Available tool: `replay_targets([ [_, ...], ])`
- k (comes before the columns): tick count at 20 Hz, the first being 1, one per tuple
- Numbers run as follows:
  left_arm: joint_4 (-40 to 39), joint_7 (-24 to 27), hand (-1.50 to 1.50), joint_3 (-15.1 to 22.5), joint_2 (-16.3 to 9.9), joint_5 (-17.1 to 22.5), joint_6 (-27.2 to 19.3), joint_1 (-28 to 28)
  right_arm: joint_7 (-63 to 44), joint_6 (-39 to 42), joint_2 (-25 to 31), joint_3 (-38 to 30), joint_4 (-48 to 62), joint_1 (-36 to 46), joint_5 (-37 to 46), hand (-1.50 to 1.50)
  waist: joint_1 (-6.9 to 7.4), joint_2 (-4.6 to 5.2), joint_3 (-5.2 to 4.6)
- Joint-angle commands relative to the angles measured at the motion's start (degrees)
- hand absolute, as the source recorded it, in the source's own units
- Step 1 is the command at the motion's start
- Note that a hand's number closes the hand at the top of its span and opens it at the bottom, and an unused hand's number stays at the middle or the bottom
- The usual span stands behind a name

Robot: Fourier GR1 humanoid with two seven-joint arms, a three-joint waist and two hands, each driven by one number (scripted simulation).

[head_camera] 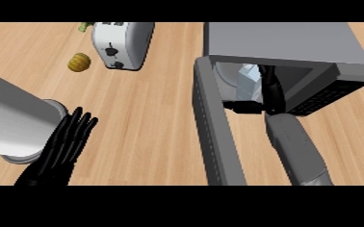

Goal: Pick up the milk, place it into the microwave and close the microwave

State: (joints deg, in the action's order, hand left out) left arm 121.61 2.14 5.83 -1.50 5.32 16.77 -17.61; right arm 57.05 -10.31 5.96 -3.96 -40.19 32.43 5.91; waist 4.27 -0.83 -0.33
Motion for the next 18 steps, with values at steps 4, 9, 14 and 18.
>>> replay_targets([
  [4,-3.19,-1.36,-1.50,2.91,-1.20,-2.13,1.91,3.44,-11.97,9.51,0.06,-2.24,9.21,3.60,-5.04,-1.50,-1.97,2.03,0.42],
  [9,-8.76,0.20,1.50,6.79,-1.81,-6.73,3.65,5.52,-11.18,14.18,2.25,-2.66,9.75,2.74,-6.44,-1.50,-3.54,1.46,0.36],
  [14,-14.60,-0.55,1.50,8.97,0.43,-10.17,1.79,10.15,-9.58,18.76,3.80,-2.02,9.26,-0.27,-6.49,-1.50,-4.38,0.99,0.34],
  [18,-22.62,4.87,1.50,10.30,1.43,-16.40,-1.88,14.46,-11.86,19.95,4.74,-0.72,3.05,-4.97,-6.32,-1.50,-4.80,0.76,0.30],
])
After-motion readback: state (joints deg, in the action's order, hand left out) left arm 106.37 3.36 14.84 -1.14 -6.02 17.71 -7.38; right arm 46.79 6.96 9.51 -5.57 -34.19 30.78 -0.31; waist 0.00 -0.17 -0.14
